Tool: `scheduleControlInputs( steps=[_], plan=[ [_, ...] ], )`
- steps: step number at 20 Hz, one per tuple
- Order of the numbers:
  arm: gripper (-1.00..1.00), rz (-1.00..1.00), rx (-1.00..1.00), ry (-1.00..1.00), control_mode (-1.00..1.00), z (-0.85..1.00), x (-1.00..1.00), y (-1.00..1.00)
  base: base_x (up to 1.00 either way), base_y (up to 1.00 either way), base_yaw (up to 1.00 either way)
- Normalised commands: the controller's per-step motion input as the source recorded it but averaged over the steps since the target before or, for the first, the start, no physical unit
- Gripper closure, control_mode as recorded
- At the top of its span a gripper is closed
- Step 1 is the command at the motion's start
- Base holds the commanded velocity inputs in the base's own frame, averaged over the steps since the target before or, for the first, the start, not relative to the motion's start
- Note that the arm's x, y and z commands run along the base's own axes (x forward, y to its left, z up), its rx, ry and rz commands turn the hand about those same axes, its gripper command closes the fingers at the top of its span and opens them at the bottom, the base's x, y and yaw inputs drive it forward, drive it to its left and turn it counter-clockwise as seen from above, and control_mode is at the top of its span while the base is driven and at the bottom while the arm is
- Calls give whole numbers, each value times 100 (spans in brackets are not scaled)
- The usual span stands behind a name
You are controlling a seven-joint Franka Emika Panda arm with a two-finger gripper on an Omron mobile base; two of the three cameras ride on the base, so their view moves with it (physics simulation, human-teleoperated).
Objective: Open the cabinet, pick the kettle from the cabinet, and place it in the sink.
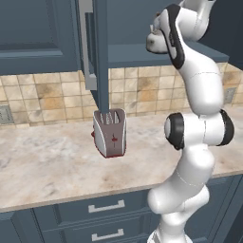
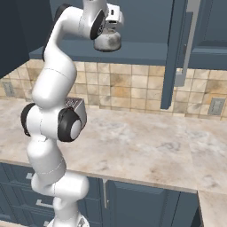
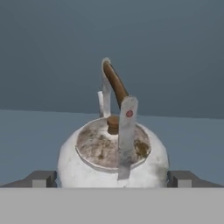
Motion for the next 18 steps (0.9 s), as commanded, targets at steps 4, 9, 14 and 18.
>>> scheduleControlInputs(
  steps=[4, 9, 14, 18],
  plan=[
    [-100, 1, 1, 0, -100, 1, 24, -1, 0, 0, 0],
    [-100, 2, 1, 2, -100, 3, 16, -4, 0, 0, 0],
    [-100, 1, 0, 1, -100, 0, 20, -3, 0, 0, 0],
    [-100, 0, 0, 0, -100, 0, 21, -2, 0, 0, 0]
  ],
)
